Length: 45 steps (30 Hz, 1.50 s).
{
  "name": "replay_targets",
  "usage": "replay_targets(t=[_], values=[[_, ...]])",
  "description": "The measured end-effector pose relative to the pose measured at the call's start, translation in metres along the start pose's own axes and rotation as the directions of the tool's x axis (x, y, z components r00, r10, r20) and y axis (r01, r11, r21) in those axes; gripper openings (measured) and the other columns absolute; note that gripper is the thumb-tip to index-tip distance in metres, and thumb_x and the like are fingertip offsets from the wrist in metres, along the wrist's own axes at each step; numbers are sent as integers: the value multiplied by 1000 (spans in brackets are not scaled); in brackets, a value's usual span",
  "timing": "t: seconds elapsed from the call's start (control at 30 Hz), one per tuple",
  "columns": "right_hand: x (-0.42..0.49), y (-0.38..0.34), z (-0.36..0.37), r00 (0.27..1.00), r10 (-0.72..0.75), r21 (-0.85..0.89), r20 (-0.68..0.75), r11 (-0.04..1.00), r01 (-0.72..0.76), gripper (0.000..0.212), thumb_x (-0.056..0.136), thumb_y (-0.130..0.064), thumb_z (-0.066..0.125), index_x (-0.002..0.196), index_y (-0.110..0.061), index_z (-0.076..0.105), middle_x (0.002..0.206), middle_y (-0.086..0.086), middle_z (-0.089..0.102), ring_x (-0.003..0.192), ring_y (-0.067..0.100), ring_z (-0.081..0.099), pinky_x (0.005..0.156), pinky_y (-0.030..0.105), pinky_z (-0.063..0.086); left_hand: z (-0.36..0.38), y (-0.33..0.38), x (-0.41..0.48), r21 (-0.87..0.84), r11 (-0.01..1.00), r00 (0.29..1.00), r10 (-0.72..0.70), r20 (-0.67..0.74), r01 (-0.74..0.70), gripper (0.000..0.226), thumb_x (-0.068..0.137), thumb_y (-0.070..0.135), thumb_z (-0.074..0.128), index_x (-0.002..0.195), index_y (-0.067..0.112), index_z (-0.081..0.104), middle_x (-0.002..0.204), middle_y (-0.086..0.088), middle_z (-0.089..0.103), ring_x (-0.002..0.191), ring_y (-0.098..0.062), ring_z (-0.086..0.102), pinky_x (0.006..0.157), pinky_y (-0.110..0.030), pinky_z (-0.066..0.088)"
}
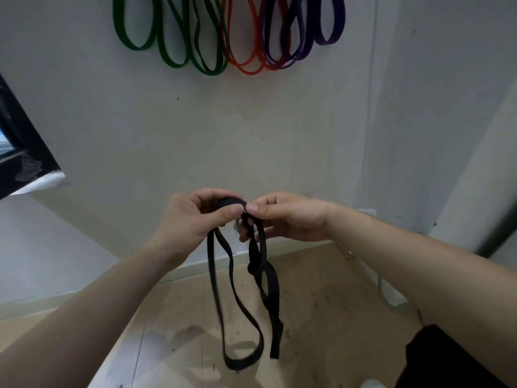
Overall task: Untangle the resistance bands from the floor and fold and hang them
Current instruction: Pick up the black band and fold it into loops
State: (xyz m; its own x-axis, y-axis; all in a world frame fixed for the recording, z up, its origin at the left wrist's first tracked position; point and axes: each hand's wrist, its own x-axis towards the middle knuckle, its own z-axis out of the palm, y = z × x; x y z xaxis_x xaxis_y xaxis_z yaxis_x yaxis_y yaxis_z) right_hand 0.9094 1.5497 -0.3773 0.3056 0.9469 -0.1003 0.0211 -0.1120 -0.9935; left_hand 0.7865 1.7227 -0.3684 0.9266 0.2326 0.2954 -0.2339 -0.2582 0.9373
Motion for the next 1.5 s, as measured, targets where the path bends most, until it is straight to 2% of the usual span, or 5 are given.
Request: replay_targets(t=[0.77,1.0,1.23,1.33,1.5], values=[[-7,3,-4,988,-41,-414,-149,910,-25,27,92,-16,72,87,10,64,90,13,74,90,12,71,96,32,51,-33,-3,0,72,997,993,-12,-116,21,23,81,18,76,102,9,74,70,11,70,63,-2,58,62,-20,46],[-5,3,-8,999,-3,-108,-52,994,-2,16,96,-13,60,105,-3,51,132,18,66,125,33,60,107,36,48,-38,4,0,-79,995,992,-62,-110,53,37,70,30,78,101,10,76,69,4,65,62,-12,50,64,-22,44],[-4,7,-5,998,21,-149,-65,988,-31,11,92,-22,62,94,-12,67,102,13,65,103,26,61,113,56,36,-34,11,-2,-220,967,985,-149,-89,126,33,69,25,78,97,7,75,68,3,62,64,-11,51,60,-19,45],[3,9,4,999,16,-103,-30,994,-19,12,91,-23,62,83,-22,72,127,21,65,125,33,58,117,57,30,-30,15,-3,-260,955,982,-167,-86,140,36,68,25,78,98,6,74,70,2,61,65,-11,51,60,-20,45],[13,10,19,996,18,65,86,998,-24,38,97,-33,49,116,-3,62,146,14,56,140,35,46,117,54,35,-28,20,-5,-236,962,982,-162,-98,136,38,66,27,81,97,5,75,71,2,60,62,-11,48,56,-18,42]])
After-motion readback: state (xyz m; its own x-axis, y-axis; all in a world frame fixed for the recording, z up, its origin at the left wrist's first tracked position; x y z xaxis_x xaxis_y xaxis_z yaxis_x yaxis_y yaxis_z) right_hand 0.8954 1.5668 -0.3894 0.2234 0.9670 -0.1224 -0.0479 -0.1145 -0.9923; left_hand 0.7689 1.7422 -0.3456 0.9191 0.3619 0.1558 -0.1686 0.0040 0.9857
